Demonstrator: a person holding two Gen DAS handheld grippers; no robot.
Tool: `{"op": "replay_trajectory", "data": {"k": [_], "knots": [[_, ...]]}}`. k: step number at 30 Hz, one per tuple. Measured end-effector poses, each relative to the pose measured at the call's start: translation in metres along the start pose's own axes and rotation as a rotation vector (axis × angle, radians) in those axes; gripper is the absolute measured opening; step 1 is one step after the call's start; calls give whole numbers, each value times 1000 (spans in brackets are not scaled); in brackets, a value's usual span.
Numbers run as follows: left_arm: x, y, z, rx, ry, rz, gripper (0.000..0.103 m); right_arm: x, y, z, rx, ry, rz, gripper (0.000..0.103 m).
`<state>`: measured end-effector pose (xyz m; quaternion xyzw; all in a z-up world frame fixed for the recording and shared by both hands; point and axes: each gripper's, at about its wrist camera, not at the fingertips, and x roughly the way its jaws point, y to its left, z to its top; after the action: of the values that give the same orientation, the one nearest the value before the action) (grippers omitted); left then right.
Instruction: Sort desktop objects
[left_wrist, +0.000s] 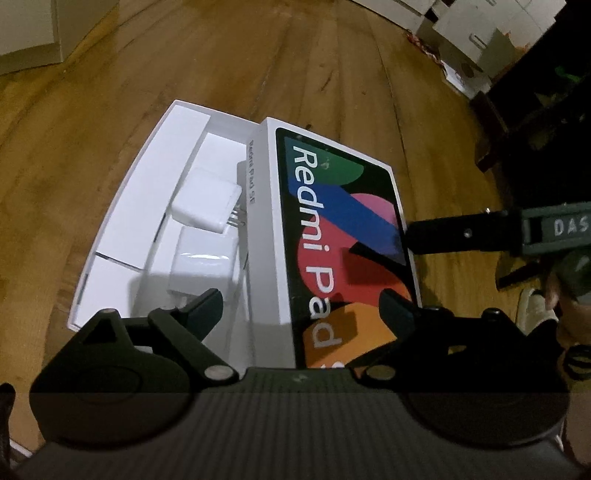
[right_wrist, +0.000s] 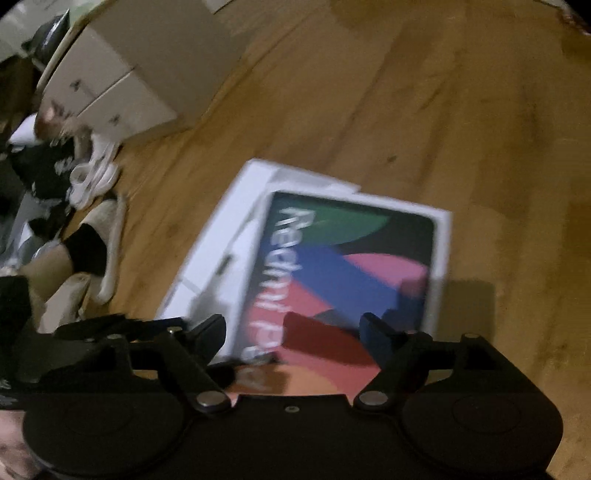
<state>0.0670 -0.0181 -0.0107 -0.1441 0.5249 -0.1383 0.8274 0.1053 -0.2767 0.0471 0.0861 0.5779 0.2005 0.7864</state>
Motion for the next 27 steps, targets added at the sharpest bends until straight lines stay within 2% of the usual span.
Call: {"op": "replay_trajectory", "data": {"k": [3,5,8,11,17,21,27], "knots": [[8,-3,-2,-18,-17,18,93,4,-36,-7,37,-9,-17,84],[11,-2,-1,-45,-26,8,93,11,-63,-16,141,12,-13,84],[22,-7,0,-19,-10,31,93,21,-94,-30,292,25,21,84],[34,-5,0,-38,20,39,93,30,-112,-41,402,41,50,84],[51,-8,-3,-5,57,47,93,39,-98,-44,294,59,89,84],[57,-10,-6,-6,62,25,92,52,-88,-47,270,115,110,86],[61,-11,-8,17,58,40,91,58,-84,-48,256,123,115,87]]}}
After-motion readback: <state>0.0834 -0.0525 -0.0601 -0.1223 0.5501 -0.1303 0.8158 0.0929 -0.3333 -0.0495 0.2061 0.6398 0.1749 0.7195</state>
